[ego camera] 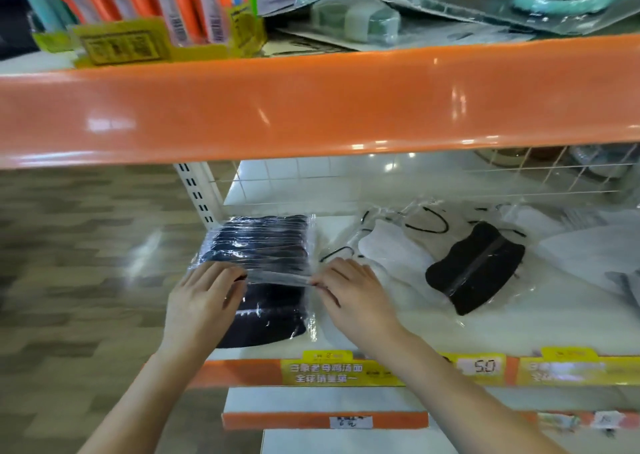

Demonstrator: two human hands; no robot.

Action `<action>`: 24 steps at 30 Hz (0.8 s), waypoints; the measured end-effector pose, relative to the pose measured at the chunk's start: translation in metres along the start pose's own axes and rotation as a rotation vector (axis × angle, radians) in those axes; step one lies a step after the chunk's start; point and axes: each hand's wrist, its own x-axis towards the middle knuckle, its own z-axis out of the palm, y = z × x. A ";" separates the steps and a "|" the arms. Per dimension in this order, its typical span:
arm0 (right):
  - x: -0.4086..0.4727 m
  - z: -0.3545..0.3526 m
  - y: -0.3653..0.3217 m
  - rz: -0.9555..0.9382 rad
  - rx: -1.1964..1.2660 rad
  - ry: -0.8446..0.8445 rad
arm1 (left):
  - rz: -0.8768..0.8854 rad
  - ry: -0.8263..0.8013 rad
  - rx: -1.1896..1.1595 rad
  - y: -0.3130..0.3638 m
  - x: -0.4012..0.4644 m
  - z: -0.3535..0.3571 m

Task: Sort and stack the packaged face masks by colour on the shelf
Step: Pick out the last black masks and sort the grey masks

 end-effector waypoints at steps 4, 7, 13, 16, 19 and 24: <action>-0.005 0.014 -0.011 -0.002 0.028 -0.110 | -0.004 -0.048 0.034 -0.012 -0.017 -0.009; -0.009 0.025 -0.016 -0.011 0.017 -0.161 | -0.018 -0.105 0.026 -0.022 -0.032 -0.014; -0.022 0.040 -0.026 -0.062 -0.017 -0.181 | 0.001 -0.235 -0.067 -0.032 -0.059 -0.021; -0.026 0.045 -0.026 -0.032 -0.038 -0.219 | 0.018 -0.360 -0.069 -0.039 -0.068 -0.018; -0.026 0.047 -0.023 0.022 -0.024 -0.249 | -0.017 -0.459 -0.064 -0.045 -0.070 -0.014; -0.026 0.049 -0.024 0.057 -0.014 -0.307 | -0.090 -0.496 -0.072 -0.047 -0.065 -0.011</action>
